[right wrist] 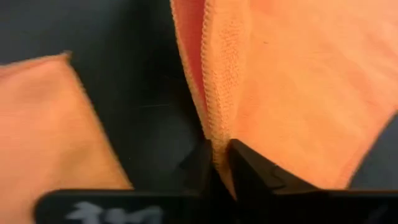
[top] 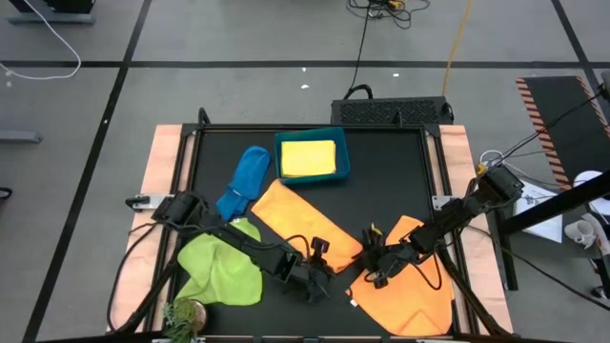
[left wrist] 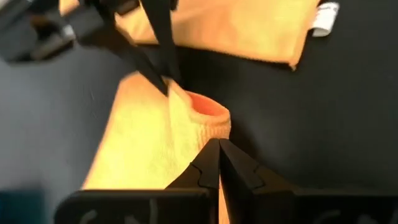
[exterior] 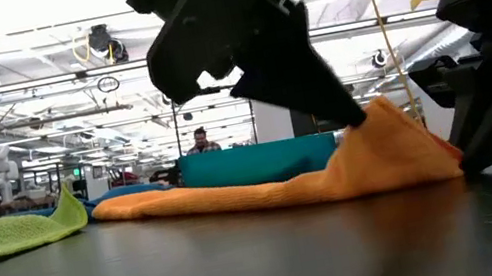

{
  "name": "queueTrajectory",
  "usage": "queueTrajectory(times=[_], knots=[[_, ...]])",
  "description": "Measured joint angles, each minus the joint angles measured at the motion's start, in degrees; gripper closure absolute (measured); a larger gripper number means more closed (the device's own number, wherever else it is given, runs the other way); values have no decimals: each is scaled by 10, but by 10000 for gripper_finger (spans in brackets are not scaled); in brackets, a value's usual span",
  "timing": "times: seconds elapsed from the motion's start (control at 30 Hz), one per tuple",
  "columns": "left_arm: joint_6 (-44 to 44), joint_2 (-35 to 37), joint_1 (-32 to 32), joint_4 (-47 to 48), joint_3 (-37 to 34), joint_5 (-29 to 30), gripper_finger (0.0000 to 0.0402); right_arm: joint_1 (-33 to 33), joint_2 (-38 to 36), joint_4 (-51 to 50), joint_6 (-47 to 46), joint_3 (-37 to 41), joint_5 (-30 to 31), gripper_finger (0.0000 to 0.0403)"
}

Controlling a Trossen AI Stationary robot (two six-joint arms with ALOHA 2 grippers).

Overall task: Fold microfiber towels
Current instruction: Fold the top orange microfiber cloth

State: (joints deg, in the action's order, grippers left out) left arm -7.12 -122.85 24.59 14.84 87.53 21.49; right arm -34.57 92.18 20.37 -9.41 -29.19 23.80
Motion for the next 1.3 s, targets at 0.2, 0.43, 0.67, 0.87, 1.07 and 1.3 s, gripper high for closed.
queueTrajectory(times=[0.2, 0.43, 0.67, 0.87, 1.07, 1.3], knots=[[46, 0, -2, 27, 0, -9, 316, 2, 0, 7, -22, 0, 1, 392], [84, 0, 5, 0, 0, -10, 228, 5, 0, 13, -54, 0, 0, 400], [82, -14, 15, -71, 1, -8, 180, 5, -1, 17, -64, 0, 0, 401], [93, -46, 15, -87, 0, 37, 172, 5, -1, 24, -64, 0, 0, 401], [100, -47, 15, -87, 0, 95, 172, 5, -1, 25, -64, 0, 0, 401], [83, -47, 20, -88, 0, 114, 215, 5, -1, 25, -64, 0, 0, 401]])
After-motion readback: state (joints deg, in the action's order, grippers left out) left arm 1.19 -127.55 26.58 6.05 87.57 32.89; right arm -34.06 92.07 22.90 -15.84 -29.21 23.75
